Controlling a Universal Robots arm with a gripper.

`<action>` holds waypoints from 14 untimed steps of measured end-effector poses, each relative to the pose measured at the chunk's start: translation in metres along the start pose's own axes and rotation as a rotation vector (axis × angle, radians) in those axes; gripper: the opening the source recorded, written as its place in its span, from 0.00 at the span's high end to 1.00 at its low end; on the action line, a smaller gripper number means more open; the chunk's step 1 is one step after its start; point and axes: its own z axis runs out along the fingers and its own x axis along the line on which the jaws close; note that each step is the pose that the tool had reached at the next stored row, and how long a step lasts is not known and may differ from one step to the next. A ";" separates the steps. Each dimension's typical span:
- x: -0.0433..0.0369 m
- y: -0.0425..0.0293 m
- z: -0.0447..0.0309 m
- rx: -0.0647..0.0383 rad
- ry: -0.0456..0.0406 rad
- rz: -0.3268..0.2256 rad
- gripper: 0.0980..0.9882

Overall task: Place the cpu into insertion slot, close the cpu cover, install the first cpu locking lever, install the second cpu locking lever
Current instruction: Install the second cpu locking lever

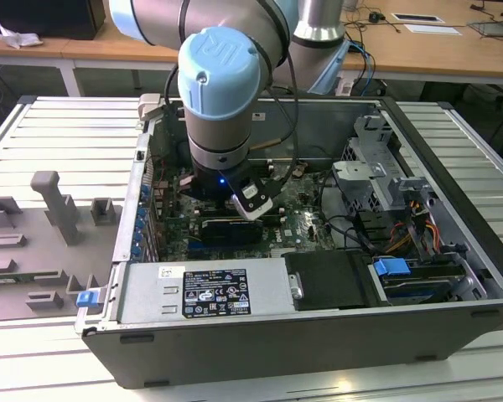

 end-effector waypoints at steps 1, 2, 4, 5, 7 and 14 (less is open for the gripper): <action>0.0004 0.0000 0.0001 -0.002 0.0001 0.000 0.99; 0.0005 0.0000 0.0001 -0.002 0.0001 0.000 0.99; 0.0005 0.0019 -0.0055 -0.002 -0.0001 0.000 0.99; 0.0002 0.0041 -0.0116 -0.002 0.0000 0.000 0.99; 0.0000 0.0061 -0.0173 -0.002 -0.0001 0.000 0.99; -0.0005 0.0098 -0.0278 -0.001 0.0000 0.000 0.99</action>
